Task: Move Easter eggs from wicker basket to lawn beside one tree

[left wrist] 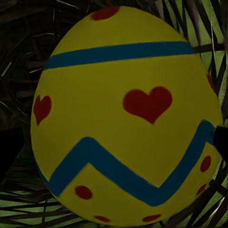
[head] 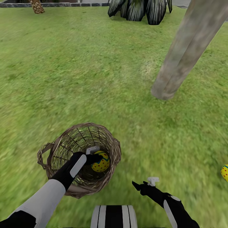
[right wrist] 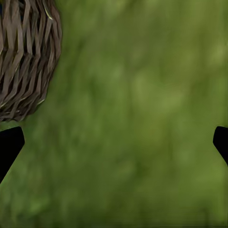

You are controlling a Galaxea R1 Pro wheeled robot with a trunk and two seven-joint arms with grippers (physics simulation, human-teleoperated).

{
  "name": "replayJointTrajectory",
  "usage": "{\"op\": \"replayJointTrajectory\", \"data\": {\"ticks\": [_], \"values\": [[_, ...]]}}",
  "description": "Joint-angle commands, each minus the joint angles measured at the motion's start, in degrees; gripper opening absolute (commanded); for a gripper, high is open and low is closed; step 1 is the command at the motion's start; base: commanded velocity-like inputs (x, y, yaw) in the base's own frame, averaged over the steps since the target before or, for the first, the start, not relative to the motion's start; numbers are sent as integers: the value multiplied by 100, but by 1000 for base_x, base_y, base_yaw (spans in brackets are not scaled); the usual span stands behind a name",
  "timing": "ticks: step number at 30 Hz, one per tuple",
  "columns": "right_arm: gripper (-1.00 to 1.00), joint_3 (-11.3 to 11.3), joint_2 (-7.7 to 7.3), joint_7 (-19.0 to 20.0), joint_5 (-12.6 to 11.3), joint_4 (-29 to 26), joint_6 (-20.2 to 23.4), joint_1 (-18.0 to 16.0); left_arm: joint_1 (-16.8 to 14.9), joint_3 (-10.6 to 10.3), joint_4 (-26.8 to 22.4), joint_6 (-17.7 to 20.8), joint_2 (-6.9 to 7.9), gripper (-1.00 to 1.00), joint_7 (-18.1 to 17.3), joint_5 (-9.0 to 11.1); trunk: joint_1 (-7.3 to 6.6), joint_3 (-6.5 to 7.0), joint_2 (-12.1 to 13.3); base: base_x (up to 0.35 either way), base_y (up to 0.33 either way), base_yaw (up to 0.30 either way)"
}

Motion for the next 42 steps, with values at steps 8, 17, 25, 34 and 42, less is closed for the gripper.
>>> {"op": "replayJointTrajectory", "data": {"ticks": [8,17,25,34,42], "values": [[100,-22,6,28,-48,-5,54,0,-2,-14,-8,10,3,100,53,61,4,-48,-4,0,0,0],[100,-17,8,28,-50,-4,55,-1,-2,-14,-8,7,3,100,-121,55,12,-115,-8,0,0,0],[100,-17,8,28,-55,-5,54,0,-2,-14,-8,10,3,100,-148,59,17,-159,-11,0,0,0],[100,-16,7,28,-51,-5,57,0,-2,-14,-8,5,3,100,-144,56,17,-159,-11,0,0,0],[100,-16,7,28,-49,-4,57,2,-2,-14,-8,2,3,100,-140,60,22,-203,-14,0,0,0]]}}
